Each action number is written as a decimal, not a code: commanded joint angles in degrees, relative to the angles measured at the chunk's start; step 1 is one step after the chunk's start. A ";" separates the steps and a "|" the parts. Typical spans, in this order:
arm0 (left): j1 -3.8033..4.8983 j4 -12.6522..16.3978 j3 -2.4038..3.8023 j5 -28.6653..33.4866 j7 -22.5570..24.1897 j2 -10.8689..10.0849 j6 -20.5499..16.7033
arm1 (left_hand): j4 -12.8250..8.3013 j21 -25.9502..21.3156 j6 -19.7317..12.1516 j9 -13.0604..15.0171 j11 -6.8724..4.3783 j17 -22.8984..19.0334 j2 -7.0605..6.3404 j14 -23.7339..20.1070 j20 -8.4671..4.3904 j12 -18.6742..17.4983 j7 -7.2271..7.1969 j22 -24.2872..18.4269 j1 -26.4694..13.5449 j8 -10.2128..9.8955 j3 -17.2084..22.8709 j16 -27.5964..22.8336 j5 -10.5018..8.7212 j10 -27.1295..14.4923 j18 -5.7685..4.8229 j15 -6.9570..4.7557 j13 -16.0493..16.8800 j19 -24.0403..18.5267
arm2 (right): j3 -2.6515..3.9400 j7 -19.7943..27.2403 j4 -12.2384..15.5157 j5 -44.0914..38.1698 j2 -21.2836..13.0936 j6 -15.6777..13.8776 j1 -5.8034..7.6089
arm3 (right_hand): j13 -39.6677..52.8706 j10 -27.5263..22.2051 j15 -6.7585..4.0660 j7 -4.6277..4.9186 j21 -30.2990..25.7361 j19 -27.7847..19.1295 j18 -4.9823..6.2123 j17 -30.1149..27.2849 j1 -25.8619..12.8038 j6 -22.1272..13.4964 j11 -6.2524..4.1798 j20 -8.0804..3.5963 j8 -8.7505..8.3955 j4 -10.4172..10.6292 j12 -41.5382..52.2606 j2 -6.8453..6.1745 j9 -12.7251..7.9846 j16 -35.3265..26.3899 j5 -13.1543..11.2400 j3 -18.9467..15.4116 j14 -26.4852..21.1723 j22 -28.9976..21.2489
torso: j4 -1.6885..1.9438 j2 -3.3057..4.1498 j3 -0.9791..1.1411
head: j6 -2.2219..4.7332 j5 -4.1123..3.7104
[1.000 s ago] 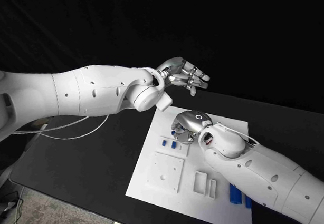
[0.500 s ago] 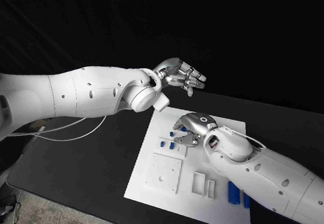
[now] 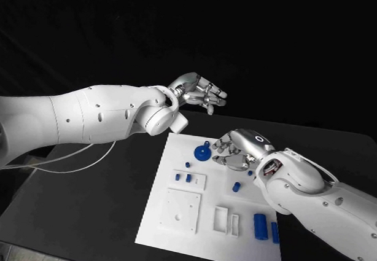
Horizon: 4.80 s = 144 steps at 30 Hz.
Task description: Assemble the parts on the task board
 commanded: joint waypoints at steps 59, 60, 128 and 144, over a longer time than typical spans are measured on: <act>-4.59 -3.97 -1.38 -6.93 -0.24 4.26 2.15 | -1.84 -0.50 -0.95 -0.03 1.77 -2.05 0.68 2.98 1.41 -0.49 0.78 -6.23 -1.00 -0.24 0.18 -14.50 -1.46 -4.36 0.82 1.25 -0.13 -2.27 | 5.07 0.59 -6.57 -2.14 -6.52 10.81 -3.17 | 0.00 -0.03 -1.36 -0.17 3.14 2.13 -0.27 0.25 1.63 2.47 0.19 -1.85 0.12 -2.19 -2.72 0.88 0.03 -9.25 0.41 2.64 7.67 -6.85 | -4.33 -3.09 2.35 | 2.83 -7.34; -4.59 -4.06 -1.38 -6.47 -0.16 4.34 2.11 | -1.69 -0.41 -1.08 -0.02 1.90 -2.68 0.69 2.91 1.69 -0.45 0.91 -7.06 -1.08 -0.23 0.26 -15.69 -1.54 -4.56 0.83 1.48 -0.11 -3.09 | 4.92 0.26 -6.65 -2.97 -6.01 10.98 -3.24 | 0.00 -0.17 -1.33 -0.13 3.18 2.15 -0.24 0.29 1.59 2.37 0.23 -1.82 0.11 -2.20 -2.71 0.82 0.02 -9.24 0.38 2.70 7.72 -6.82 | -4.32 -3.05 2.32 | 2.86 -7.27; -4.52 -5.86 -1.14 3.72 0.91 3.92 2.78 | 1.62 0.05 -6.50 -0.11 5.76 -18.12 1.93 -5.30 8.27 -0.48 2.63 -58.51 -0.34 -0.08 -4.65 -32.57 -1.86 -14.26 3.04 7.88 -0.19 -4.67 | 0.81 -7.00 -10.80 -14.95 1.95 11.67 -4.90 | 0.13 7.37 -3.30 -1.61 9.98 2.93 -0.44 7.85 3.46 9.09 -2.09 -3.72 0.22 -2.29 -2.68 0.77 0.40 -8.93 -9.51 16.00 11.45 -1.46 | -3.71 -1.86 2.18 | 0.86 -4.62; -4.52 -7.38 -1.14 3.90 0.52 4.06 3.69 | 1.43 0.06 -6.61 -0.10 5.79 -18.13 2.10 -5.34 8.25 -0.47 2.66 -58.79 -0.17 -0.06 -4.54 -32.58 -1.83 -14.41 3.06 7.89 -0.19 -4.63 | 1.92 -6.65 -8.91 -12.38 -0.03 6.16 -4.98 | 0.09 7.72 -3.51 -1.72 10.33 3.15 -0.40 9.12 4.91 9.31 -2.18 -4.03 0.25 -1.88 -2.68 0.91 0.35 -9.79 -13.68 17.49 12.11 -0.50 | -3.74 -1.86 2.19 | 1.01 -4.21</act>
